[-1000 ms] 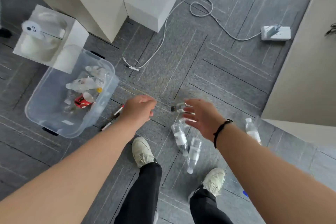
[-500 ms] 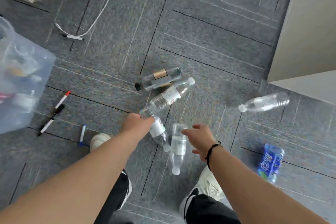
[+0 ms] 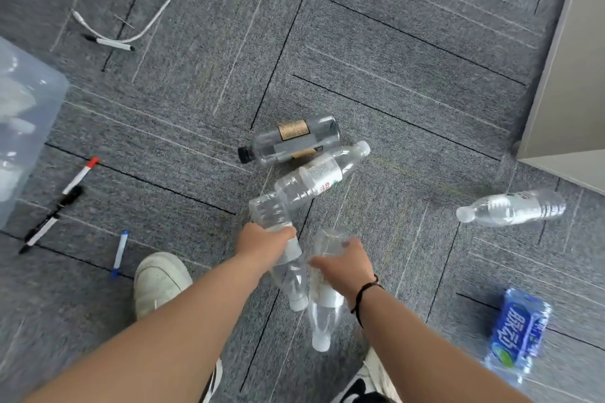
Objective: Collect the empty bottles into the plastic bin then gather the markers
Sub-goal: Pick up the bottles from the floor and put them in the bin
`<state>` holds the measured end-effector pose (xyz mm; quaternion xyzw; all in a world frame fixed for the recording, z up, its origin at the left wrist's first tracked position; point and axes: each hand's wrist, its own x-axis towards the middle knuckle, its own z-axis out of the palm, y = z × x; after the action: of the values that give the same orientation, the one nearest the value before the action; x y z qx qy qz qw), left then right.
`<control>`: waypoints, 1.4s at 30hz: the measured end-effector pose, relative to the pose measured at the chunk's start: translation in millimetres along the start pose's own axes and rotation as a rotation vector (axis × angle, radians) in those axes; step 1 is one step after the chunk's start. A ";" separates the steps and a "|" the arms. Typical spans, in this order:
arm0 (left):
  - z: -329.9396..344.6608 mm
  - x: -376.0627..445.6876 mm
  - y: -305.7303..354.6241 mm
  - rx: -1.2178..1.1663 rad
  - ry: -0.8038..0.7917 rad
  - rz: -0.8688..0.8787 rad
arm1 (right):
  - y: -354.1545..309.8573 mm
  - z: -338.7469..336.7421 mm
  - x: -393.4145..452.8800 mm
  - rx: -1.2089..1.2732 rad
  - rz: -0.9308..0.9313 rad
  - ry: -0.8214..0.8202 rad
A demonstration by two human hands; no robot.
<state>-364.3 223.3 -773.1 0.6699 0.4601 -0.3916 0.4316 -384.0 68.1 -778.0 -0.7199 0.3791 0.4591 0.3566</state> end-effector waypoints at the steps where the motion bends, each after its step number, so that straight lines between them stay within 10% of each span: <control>1: -9.6 -14.2 5.3 -0.014 -0.006 0.010 | -6.8 -5.1 -13.5 0.016 -0.003 -0.006; 11: -218.8 -164.8 63.3 -0.331 0.084 0.137 | -206.5 -10.0 -231.0 0.059 -0.227 -0.177; 23: -518.5 -265.2 -2.9 -0.888 0.342 0.125 | -396.7 166.7 -421.8 -0.164 -0.416 -0.397; 42: -579.4 -250.1 -112.0 -1.212 0.458 -0.050 | -440.5 332.2 -411.7 -0.290 -0.252 -0.492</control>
<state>-464.9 720.4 -381.1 0.3632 0.6955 0.0805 0.6148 -248.9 646.1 -429.4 -0.6719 0.1199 0.6209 0.3854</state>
